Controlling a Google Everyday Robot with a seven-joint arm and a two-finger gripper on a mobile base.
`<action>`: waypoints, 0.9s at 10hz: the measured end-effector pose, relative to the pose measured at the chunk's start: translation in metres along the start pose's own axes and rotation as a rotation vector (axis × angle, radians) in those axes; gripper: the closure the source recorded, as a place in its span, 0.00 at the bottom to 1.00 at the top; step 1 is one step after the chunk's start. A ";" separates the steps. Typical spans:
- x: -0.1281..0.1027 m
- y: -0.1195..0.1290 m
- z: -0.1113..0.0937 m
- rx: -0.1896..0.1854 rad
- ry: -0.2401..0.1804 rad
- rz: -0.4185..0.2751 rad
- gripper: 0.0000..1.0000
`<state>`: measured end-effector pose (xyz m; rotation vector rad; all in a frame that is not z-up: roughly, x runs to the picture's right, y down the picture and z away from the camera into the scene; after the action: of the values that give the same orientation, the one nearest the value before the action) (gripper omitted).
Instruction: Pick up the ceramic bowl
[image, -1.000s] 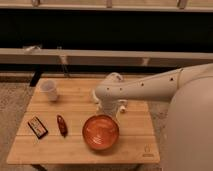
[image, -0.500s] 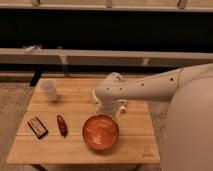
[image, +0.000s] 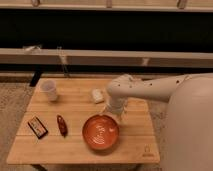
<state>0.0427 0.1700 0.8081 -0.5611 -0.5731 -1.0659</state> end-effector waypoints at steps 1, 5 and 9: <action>0.000 0.006 0.002 0.012 -0.015 0.007 0.20; -0.012 0.024 0.005 0.082 -0.068 0.016 0.20; -0.026 0.013 0.014 0.141 -0.106 0.004 0.20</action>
<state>0.0425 0.2005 0.7985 -0.4970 -0.7336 -0.9872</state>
